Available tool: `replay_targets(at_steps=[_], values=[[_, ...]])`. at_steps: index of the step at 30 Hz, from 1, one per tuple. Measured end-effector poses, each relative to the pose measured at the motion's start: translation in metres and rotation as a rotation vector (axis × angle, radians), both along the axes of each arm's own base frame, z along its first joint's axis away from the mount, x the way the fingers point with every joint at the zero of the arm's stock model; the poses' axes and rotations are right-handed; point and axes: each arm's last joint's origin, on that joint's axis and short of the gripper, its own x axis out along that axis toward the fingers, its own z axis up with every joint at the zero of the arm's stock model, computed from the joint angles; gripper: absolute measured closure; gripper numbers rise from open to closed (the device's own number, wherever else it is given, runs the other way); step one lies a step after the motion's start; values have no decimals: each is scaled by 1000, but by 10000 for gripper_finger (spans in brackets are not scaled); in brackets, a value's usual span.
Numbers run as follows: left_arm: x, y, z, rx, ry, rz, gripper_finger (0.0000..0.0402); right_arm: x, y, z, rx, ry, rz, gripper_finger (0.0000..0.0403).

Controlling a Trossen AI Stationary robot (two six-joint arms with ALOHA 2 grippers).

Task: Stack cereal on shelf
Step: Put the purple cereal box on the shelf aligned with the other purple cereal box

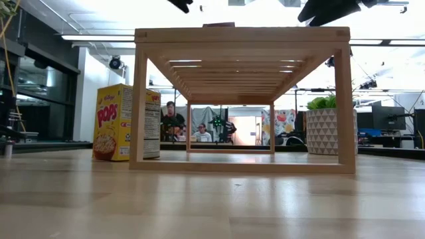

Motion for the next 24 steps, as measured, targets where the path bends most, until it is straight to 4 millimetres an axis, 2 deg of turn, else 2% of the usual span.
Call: replay_targets(at_steps=[4, 13, 19, 24], values=[[-15, 13, -17, 9, -100, -6, 2, 0, 0, 0, 1, 1, 1, 139], [-36, 49, -78, -112, -357, -118, 2, 0, 0, 0, -6, -2, -2, 139], [-34, 75, -99, -155, -510, -154, 2, 0, 0, 0, -6, -2, -2, 139], [-24, 94, -113, -188, -544, -175, 2, 0, 0, 0, -6, -2, -2, 139]])
